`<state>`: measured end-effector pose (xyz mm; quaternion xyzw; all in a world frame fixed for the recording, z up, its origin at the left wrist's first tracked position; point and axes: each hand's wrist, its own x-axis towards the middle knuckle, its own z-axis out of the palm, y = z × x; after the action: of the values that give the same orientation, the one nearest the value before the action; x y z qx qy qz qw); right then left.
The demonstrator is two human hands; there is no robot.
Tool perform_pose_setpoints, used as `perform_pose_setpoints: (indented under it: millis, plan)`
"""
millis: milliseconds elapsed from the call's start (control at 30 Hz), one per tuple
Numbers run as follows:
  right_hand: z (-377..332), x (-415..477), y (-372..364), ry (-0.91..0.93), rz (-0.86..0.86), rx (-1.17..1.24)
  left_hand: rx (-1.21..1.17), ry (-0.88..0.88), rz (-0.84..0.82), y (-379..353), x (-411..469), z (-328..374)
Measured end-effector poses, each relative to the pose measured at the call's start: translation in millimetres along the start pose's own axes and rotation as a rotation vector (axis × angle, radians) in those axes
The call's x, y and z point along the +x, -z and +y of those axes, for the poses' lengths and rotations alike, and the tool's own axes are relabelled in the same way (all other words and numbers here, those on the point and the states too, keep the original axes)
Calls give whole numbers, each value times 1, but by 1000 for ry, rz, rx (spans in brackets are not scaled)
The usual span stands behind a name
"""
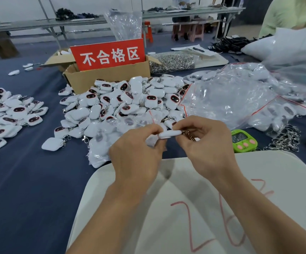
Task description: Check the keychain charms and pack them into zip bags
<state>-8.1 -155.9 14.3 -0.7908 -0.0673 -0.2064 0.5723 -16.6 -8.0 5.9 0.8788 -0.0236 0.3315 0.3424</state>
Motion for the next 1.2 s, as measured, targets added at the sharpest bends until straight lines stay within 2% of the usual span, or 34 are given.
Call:
perform_pose_setpoints:
  millis: [100, 200, 467, 567, 633, 700, 867, 1067, 1200]
  plan:
    - [1, -1, 0, 11, 56, 20, -93, -226, 132, -2, -1, -3]
    - [1, 0, 2, 24, 73, 27, -116, -331, 134, -1, -1, -4]
    - [2, -1, 0, 46, 80, -8, -134, -276, 88, -1, 0, -7]
    - [-2, 2, 1, -41, 29, 92, -252, -37, -86, 2, 2, -4]
    - [-3, 5, 4, -167, 0, 244, -466, 163, -213, 0, 4, -4]
    - [-2, 6, 6, -294, -5, 318, -608, 258, -232, -1, 6, -1]
    - [0, 8, 6, -447, 8, 419, -494, 111, -259, -4, 4, -1]
    - [-1, 12, 8, -485, -84, 436, -523, 67, -190, -7, 4, -3]
    - [-1, 10, 6, -440, -121, 448, -514, 79, -151, -8, 4, -5]
